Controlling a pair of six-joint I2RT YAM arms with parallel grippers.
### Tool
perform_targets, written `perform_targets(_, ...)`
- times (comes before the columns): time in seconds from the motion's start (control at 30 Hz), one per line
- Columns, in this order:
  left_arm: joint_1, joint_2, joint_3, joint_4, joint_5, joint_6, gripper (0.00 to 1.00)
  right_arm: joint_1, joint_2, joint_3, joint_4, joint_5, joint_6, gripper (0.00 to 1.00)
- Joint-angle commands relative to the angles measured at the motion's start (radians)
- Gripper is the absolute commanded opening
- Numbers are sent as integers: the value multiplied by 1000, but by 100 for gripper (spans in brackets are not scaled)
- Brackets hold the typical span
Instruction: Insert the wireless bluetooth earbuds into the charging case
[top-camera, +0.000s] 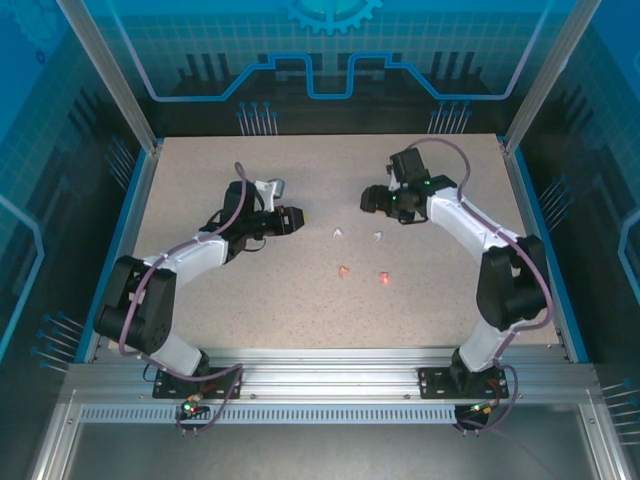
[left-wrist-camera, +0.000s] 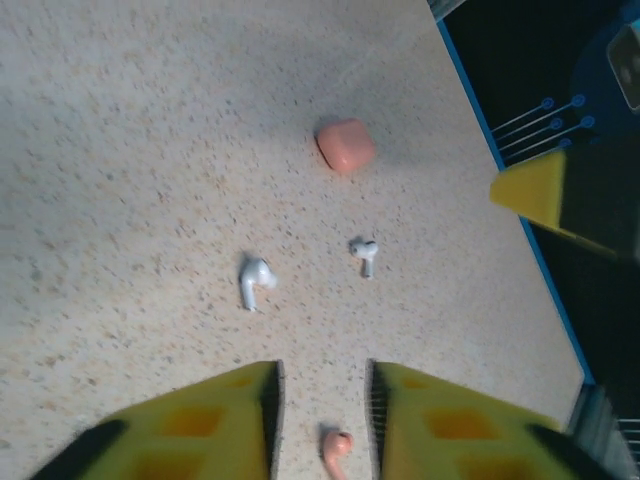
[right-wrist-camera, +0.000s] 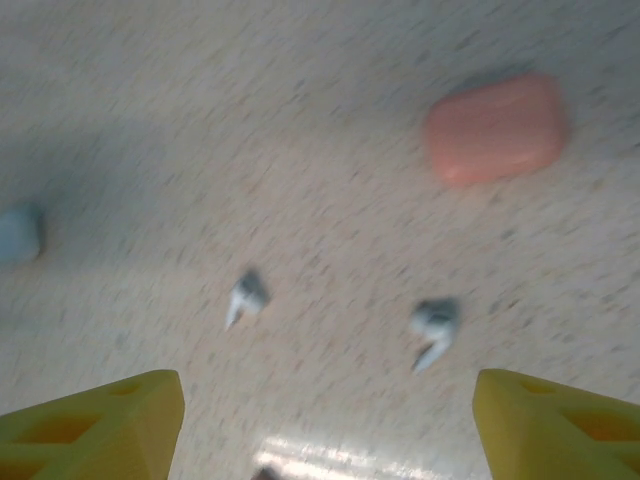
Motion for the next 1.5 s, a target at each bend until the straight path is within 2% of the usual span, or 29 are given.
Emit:
perform_targets(0.0, -6, -68, 20, -21, -78, 3, 55, -38, 104, 131, -131, 177, 120, 81)
perform_targets(0.1, -6, -106, 20, -29, -120, -10, 91, -52, 212, 249, -199, 215, 148, 84)
perform_targets(0.13, -5, -116, 21, -28, -132, -14, 98, -55, 249, 294, -227, 225, 157, 84)
perform_targets(0.23, -6, -132, 38, -54, -167, -30, 99, -56, 337, 396, -237, 211, 117, 86)
perform_targets(0.33, -6, -138, 75, -113, -189, -31, 99, -50, 418, 494, -219, 164, -33, 97)
perform_targets(0.5, -6, -133, 121, -167, -174, -38, 99, -50, 526, 620, -265, 163, -208, 98)
perform_targets(0.7, -6, -132, 150, -189, -151, -28, 99, -51, 650, 764, -376, 152, -345, 96)
perform_targets(0.87, -6, -111, 175, -215, -145, -23, 99, -51, 692, 799, -447, 170, -356, 94)
perform_targets(1.47, -6, -121, 184, -269, -164, -20, 99, -51, 676, 661, -403, 171, -319, 82)
